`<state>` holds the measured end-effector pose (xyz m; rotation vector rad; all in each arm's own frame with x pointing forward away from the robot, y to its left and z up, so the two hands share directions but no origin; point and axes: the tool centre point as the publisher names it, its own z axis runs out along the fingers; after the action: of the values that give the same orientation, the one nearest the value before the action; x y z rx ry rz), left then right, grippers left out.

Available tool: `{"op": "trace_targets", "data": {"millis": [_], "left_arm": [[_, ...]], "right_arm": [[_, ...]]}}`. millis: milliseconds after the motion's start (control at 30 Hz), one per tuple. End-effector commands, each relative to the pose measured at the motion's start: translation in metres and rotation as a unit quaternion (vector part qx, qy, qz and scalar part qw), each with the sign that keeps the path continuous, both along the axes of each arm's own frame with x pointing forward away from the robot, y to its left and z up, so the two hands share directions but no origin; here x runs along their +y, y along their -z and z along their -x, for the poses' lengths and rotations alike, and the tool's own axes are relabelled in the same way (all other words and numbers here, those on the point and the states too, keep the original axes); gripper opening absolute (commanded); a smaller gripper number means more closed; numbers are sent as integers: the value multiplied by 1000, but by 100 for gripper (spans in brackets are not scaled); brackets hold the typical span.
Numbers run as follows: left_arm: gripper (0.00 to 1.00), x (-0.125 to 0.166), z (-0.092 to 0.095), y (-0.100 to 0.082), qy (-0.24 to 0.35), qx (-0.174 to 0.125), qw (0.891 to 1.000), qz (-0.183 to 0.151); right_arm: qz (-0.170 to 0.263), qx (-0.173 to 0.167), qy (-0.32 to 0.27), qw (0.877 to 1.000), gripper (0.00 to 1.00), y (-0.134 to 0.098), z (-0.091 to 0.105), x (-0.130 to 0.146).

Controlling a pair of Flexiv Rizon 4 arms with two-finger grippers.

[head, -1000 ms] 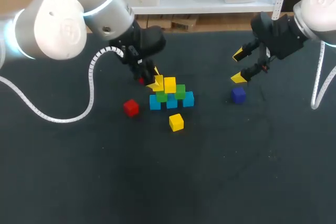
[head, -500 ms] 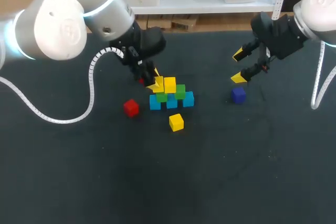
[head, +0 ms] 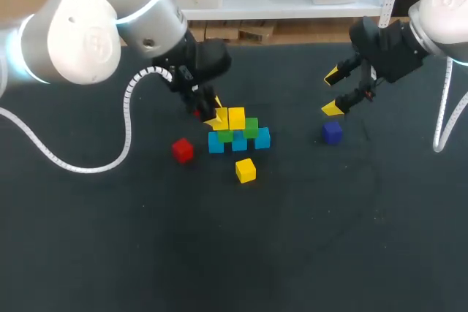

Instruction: Place the blue cubes, place green cubes on the blue cubes, place the yellow cubes on the green cubes, then place the red cubes on the yellow cubes, and place purple cube on the red cubes.

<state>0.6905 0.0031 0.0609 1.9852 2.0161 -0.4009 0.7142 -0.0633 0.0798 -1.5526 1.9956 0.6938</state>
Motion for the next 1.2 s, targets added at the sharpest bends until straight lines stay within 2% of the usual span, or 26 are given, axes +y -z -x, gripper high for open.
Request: {"op": "trace_targets", "data": {"millis": [33, 1200], "left_arm": [[0, 1, -1, 0, 1, 1, 1000, 0], [0, -2, -4, 3, 5, 6, 1000, 0]], "right_arm": [[-1, -1, 0, 1000, 100, 0, 1, 0], [-1, -1, 0, 1000, 100, 0, 1, 0]]}}
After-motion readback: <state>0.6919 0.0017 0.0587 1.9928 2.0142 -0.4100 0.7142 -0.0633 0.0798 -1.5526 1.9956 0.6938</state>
